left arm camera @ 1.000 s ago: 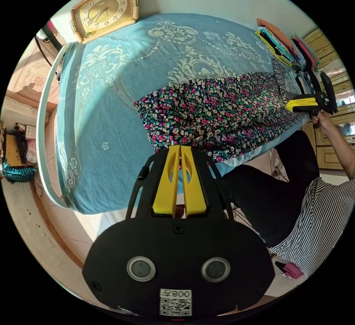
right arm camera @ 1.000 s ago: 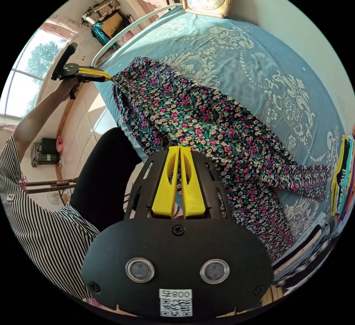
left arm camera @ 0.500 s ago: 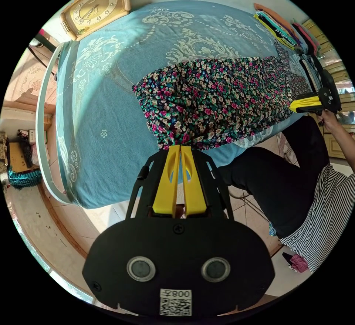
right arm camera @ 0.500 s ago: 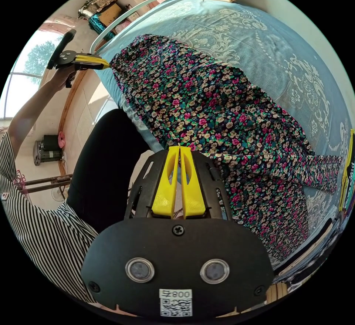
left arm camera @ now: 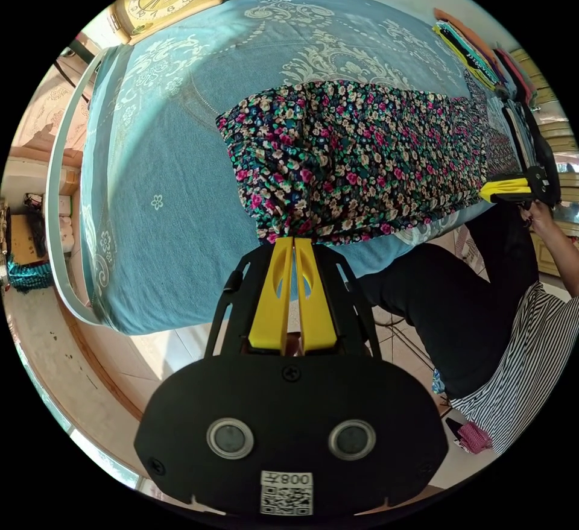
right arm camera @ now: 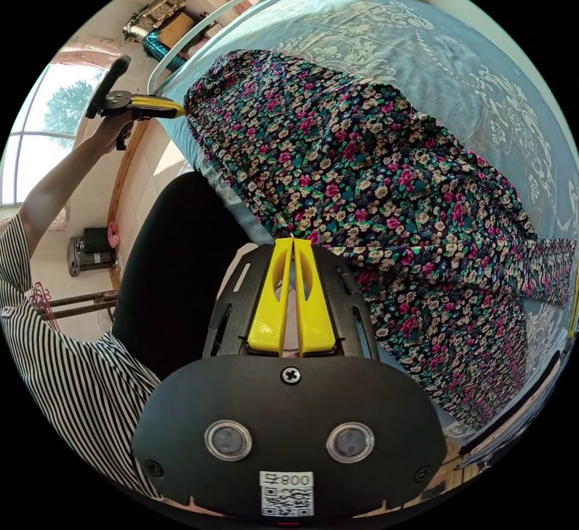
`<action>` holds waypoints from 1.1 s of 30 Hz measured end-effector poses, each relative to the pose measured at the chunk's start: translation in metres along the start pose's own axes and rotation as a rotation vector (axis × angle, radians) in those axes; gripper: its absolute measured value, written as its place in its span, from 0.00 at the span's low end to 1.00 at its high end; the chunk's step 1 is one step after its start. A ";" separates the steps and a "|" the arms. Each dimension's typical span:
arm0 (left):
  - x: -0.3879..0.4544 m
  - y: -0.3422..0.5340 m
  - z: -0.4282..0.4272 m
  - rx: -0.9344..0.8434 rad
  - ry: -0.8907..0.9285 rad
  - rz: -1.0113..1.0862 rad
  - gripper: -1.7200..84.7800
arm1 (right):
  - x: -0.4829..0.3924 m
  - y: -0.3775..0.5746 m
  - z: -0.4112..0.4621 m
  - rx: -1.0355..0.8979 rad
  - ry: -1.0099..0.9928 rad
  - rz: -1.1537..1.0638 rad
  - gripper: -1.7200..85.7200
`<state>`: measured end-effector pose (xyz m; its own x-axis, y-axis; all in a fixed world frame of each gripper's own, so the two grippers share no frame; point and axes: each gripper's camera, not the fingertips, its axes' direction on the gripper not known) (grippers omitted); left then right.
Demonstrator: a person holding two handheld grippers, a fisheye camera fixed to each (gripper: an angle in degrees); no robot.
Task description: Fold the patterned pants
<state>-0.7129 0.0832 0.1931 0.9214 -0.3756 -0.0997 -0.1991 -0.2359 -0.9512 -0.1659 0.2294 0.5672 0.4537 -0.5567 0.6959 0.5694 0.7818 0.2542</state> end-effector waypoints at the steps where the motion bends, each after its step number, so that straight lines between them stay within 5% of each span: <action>1: -0.001 -0.001 0.006 -0.005 0.002 -0.003 0.02 | 0.001 0.004 0.004 -0.002 0.000 0.000 0.02; 22: -0.040 0.009 0.075 0.150 0.186 -0.234 0.02 | 0.010 0.057 0.020 0.054 0.056 -0.049 0.02; 33: 0.064 -0.055 0.130 0.201 0.390 0.025 0.02 | 0.017 0.085 0.007 0.081 0.057 -0.028 0.02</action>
<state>-0.5999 0.1888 0.2011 0.7143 -0.6986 -0.0423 -0.1151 -0.0577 -0.9917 -0.1148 0.2885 0.6055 0.4779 -0.5922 0.6487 0.5262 0.7844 0.3285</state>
